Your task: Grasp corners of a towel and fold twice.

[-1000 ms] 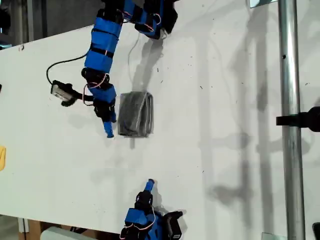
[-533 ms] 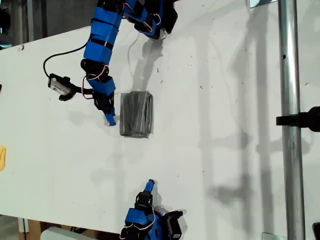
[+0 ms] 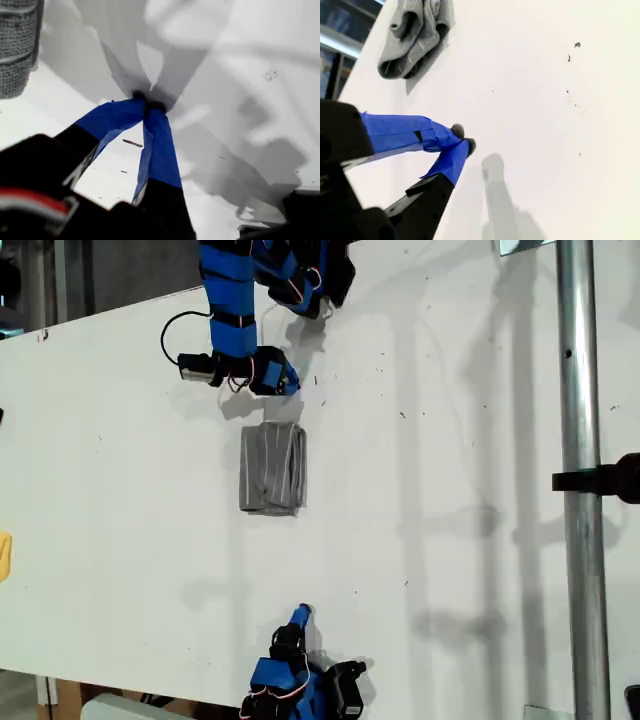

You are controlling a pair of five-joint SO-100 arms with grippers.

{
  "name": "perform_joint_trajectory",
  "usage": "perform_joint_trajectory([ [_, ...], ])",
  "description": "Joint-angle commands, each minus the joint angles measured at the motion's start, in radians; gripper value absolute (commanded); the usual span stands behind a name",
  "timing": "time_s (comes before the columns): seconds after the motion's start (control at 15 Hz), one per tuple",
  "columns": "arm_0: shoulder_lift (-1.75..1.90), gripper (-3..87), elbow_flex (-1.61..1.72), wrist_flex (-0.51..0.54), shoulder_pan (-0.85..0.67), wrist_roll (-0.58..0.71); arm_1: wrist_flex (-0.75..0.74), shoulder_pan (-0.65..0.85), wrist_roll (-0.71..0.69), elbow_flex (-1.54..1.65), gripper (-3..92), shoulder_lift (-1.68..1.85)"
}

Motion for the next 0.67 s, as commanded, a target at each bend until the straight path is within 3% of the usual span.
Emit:
perform_joint_trajectory([
  [0.0,0.003,-2.6,0.006,0.005,0.003,0.275,0.037,0.0,0.054,0.146,-0.3,0.316],
  [0.13,0.003,-2.6,0.006,0.005,0.0,0.273,0.132,-0.026,0.046,0.362,-0.3,0.94],
  [0.2,0.003,-2.6,0.006,0.005,0.0,0.273,0.29,-0.044,0.035,0.468,0.4,1.404],
  [0.4,0.002,-2.6,0.006,0.008,-0.002,0.255,0.318,-0.046,0.117,0.446,-0.2,1.397],
  [0.47,0.002,-2.6,0.006,0.008,-0.002,0.256,0.354,-0.081,0.235,0.449,5.1,1.396],
  [0.6,0.002,-2.6,0.006,0.008,0.0,0.256,0.362,-0.163,0.167,0.453,6.3,1.397],
])
